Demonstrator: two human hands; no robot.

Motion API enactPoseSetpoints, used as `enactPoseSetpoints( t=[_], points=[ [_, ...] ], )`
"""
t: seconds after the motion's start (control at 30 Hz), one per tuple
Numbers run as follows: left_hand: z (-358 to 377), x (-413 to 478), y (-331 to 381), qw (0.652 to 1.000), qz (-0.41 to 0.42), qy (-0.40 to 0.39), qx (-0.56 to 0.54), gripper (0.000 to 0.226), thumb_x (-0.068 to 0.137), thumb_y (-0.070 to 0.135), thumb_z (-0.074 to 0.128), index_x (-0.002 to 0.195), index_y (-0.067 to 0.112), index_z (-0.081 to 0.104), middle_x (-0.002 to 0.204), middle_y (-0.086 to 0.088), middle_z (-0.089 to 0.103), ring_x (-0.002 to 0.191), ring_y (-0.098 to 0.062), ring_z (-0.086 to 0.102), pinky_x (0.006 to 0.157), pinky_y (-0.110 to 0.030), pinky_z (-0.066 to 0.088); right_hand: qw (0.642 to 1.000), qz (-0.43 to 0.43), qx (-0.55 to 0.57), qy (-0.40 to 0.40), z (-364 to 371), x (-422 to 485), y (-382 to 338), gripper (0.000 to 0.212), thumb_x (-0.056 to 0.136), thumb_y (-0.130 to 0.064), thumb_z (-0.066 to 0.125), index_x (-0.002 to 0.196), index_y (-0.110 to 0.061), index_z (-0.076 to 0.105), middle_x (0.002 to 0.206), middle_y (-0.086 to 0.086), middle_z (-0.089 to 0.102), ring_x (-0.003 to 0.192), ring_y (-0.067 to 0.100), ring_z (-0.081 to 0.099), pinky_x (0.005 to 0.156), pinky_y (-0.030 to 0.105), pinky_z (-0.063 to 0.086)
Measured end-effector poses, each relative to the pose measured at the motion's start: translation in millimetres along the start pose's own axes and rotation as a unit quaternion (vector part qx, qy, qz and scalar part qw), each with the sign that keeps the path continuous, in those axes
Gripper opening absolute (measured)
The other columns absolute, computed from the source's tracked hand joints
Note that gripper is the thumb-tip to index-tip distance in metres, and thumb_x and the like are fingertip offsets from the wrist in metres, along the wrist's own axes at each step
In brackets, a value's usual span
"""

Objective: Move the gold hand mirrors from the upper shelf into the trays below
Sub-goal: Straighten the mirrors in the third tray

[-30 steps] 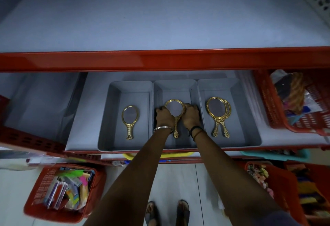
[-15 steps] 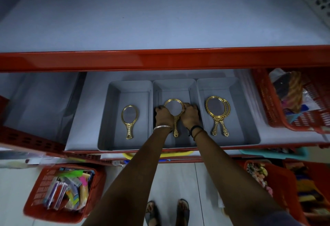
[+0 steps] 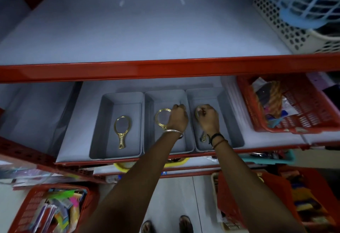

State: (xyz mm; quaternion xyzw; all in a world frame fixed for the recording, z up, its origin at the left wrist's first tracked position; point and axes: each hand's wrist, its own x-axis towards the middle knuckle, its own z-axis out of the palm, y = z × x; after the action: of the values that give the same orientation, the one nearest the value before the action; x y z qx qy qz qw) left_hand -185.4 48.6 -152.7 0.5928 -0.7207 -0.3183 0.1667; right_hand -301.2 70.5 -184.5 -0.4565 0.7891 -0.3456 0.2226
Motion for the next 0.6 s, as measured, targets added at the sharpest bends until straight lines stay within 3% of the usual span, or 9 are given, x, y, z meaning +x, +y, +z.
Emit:
enactPoseSetpoints(
  t=[0.1, 0.23, 0.37, 0.6],
  points=[
    [26, -9, 22, 0.999, 0.012, -0.039, -0.012, 0.030, 0.090, -0.006, 0.041, 0.110, -0.010, 0.061, 0.115, -0.030, 0.059, 0.108, -0.039, 0.057, 0.092, -0.036, 0.044, 0.996, 0.077, -0.051, -0.001, -17, 5, 25, 0.026, 0.088, -0.009, 0.052, 0.106, 0.006, 0.064, 0.112, 0.025, 0.066, 0.102, 0.038, 0.064, 0.078, 0.036, 0.051],
    [65, -12, 33, 0.992, -0.050, -0.114, -0.003, 0.029, 0.090, -0.006, 0.044, 0.113, -0.014, 0.060, 0.120, -0.029, 0.060, 0.110, -0.038, 0.060, 0.093, -0.035, 0.049, 0.978, 0.164, -0.108, -0.074, -30, 5, 53, 0.030, 0.081, -0.018, 0.058, 0.100, 0.003, 0.067, 0.110, 0.024, 0.069, 0.100, 0.038, 0.066, 0.081, 0.037, 0.053],
    [83, -14, 38, 0.983, -0.096, -0.152, 0.027, 0.031, 0.092, -0.004, 0.047, 0.121, -0.010, 0.055, 0.128, -0.025, 0.058, 0.121, -0.034, 0.055, 0.100, -0.033, 0.045, 0.961, 0.123, -0.150, -0.199, -31, -1, 65, 0.027, 0.089, -0.016, 0.053, 0.105, 0.000, 0.069, 0.117, 0.020, 0.067, 0.109, 0.034, 0.062, 0.090, 0.034, 0.050],
    [90, -12, 38, 0.982, -0.125, -0.135, 0.038, 0.027, 0.092, -0.001, 0.048, 0.114, -0.009, 0.061, 0.123, -0.022, 0.063, 0.117, -0.032, 0.059, 0.098, -0.032, 0.047, 0.968, 0.162, -0.037, -0.186, -31, 7, 80, 0.020, 0.088, -0.013, 0.057, 0.080, -0.001, 0.070, 0.089, 0.019, 0.069, 0.087, 0.026, 0.065, 0.074, 0.031, 0.051]
  ],
)
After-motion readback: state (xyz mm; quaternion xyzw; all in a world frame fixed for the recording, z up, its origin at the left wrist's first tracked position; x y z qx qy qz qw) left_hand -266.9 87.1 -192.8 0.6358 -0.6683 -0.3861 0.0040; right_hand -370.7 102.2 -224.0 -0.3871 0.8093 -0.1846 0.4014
